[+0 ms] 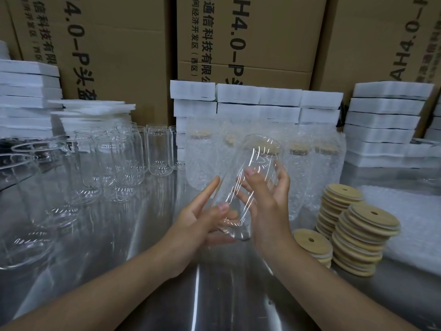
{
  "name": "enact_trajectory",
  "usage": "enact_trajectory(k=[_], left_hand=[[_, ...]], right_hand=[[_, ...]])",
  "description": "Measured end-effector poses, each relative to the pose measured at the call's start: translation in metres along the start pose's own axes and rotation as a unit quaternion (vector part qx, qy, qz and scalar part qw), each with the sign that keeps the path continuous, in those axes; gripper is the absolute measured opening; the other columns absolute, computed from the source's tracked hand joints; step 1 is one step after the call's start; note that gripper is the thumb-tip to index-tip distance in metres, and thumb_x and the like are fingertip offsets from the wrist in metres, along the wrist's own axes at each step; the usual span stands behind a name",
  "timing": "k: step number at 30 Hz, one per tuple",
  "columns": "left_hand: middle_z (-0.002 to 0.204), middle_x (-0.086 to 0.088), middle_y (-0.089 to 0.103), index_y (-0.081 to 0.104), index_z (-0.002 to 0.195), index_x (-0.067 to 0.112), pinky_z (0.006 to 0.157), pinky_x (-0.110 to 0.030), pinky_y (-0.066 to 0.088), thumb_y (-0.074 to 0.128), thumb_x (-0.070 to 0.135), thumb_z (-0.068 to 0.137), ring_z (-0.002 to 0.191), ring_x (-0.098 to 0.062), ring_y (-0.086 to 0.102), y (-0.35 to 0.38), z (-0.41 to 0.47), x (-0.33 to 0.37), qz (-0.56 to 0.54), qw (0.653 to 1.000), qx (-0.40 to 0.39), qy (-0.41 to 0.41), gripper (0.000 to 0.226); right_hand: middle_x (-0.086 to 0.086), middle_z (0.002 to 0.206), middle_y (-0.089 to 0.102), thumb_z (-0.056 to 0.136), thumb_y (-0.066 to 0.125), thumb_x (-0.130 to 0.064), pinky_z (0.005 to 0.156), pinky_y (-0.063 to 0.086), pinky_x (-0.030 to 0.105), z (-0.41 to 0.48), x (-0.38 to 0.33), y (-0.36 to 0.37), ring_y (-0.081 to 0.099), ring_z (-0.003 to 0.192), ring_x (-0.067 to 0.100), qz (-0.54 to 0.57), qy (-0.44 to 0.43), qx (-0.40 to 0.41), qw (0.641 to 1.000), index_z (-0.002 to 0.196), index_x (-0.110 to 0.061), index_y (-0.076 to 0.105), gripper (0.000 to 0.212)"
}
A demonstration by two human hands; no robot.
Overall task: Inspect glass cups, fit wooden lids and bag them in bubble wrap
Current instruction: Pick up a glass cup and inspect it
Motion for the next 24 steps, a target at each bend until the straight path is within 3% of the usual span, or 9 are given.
enact_trajectory(k=[3, 6, 10, 12, 14, 17, 20, 23, 24], left_hand=[[0.103, -0.021, 0.072, 0.042, 0.136, 0.051, 0.076, -0.036, 0.06, 0.075, 0.051, 0.069, 0.093, -0.028, 0.071, 0.003, 0.003, -0.005, -0.011, 0.999, -0.021, -0.024, 0.075], [0.1, -0.023, 0.072, 0.041, 0.137, 0.047, 0.075, -0.036, 0.061, 0.068, 0.051, 0.065, 0.088, -0.031, 0.072, 0.003, 0.007, -0.009, -0.029, 0.998, -0.026, -0.057, 0.077], [0.106, -0.027, 0.07, 0.042, 0.141, 0.031, 0.073, -0.039, 0.061, 0.069, 0.036, 0.081, 0.084, -0.03, 0.072, 0.007, 0.006, -0.015, -0.072, 0.991, -0.05, -0.099, 0.066], [0.107, -0.022, 0.07, 0.045, 0.14, 0.028, 0.068, -0.037, 0.059, 0.08, 0.039, 0.069, 0.079, -0.025, 0.071, 0.005, 0.006, -0.015, -0.078, 0.992, -0.052, -0.082, 0.079], [0.114, -0.013, 0.069, 0.046, 0.139, 0.025, 0.075, -0.04, 0.057, 0.092, 0.045, 0.051, 0.087, -0.021, 0.07, 0.004, 0.004, -0.01, -0.026, 0.997, -0.056, -0.044, 0.102], [0.128, -0.007, 0.064, 0.041, 0.144, 0.023, 0.092, -0.05, 0.053, 0.085, 0.038, 0.06, 0.112, -0.025, 0.066, -0.002, 0.004, -0.005, 0.081, 0.996, -0.047, 0.008, 0.095], [0.121, -0.003, 0.068, 0.042, 0.141, 0.03, 0.084, -0.032, 0.054, 0.086, 0.032, 0.06, 0.114, -0.022, 0.065, -0.005, 0.005, -0.006, 0.102, 0.994, -0.038, 0.024, 0.093], [0.115, 0.003, 0.071, 0.049, 0.125, 0.054, 0.092, -0.032, 0.053, 0.089, 0.034, 0.054, 0.113, -0.018, 0.065, -0.008, 0.007, -0.006, 0.124, 0.991, -0.027, 0.04, 0.084], [0.115, 0.0, 0.071, 0.048, 0.126, 0.053, 0.095, -0.035, 0.053, 0.09, 0.034, 0.052, 0.113, -0.018, 0.065, -0.01, 0.008, -0.008, 0.127, 0.991, -0.017, 0.04, 0.086]], right_hand=[[-0.003, 0.118, 0.061, 0.064, 0.083, -0.036, 0.071, 0.055, 0.019, 0.0, 0.003, 0.001, 0.069, 0.093, 0.005, 0.021, 0.031, -0.008, 0.999, 0.138, -0.033, 0.032, 0.09], [-0.005, 0.114, 0.064, 0.061, 0.081, -0.037, 0.064, 0.054, 0.015, 0.0, 0.003, 0.004, 0.07, 0.086, 0.003, 0.039, 0.044, -0.012, 0.998, 0.14, -0.031, 0.032, 0.093], [0.0, 0.128, 0.055, 0.066, 0.075, -0.042, 0.08, 0.054, 0.023, -0.004, -0.002, 0.006, 0.066, 0.101, 0.007, -0.002, 0.016, -0.017, 1.0, 0.139, -0.034, 0.027, 0.087], [-0.008, 0.13, 0.049, 0.071, 0.076, -0.044, 0.082, 0.054, 0.022, -0.007, -0.006, 0.009, 0.062, 0.107, 0.003, -0.047, -0.013, -0.032, 0.998, 0.138, -0.039, 0.022, 0.086], [-0.017, 0.126, 0.044, 0.072, 0.071, -0.042, 0.071, 0.053, 0.013, -0.011, -0.01, 0.015, 0.059, 0.104, -0.007, -0.076, -0.038, -0.055, 0.995, 0.136, -0.044, 0.019, 0.083], [-0.019, 0.127, 0.041, 0.071, 0.074, -0.049, 0.074, 0.051, 0.013, -0.014, -0.01, 0.019, 0.057, 0.104, -0.01, -0.11, -0.05, -0.075, 0.99, 0.134, -0.048, 0.017, 0.084], [-0.015, 0.128, 0.042, 0.062, 0.069, -0.049, 0.089, 0.052, 0.025, -0.013, -0.009, 0.018, 0.056, 0.11, -0.003, -0.145, -0.055, -0.081, 0.985, 0.13, -0.05, 0.017, 0.086], [-0.017, 0.129, 0.045, 0.058, 0.068, -0.056, 0.096, 0.048, 0.027, -0.014, -0.008, 0.027, 0.053, 0.113, -0.004, -0.208, -0.037, -0.133, 0.968, 0.132, -0.049, 0.02, 0.088], [-0.017, 0.129, 0.047, 0.06, 0.064, -0.061, 0.093, 0.047, 0.024, -0.013, -0.009, 0.03, 0.053, 0.113, -0.005, -0.241, -0.024, -0.156, 0.958, 0.132, -0.048, 0.023, 0.085]])
Point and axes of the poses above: each hand's wrist, its own z-axis towards the middle knuckle, its own y-axis out of the palm, x = y × z, the point moved 8 cm from there along z, towards the middle knuckle
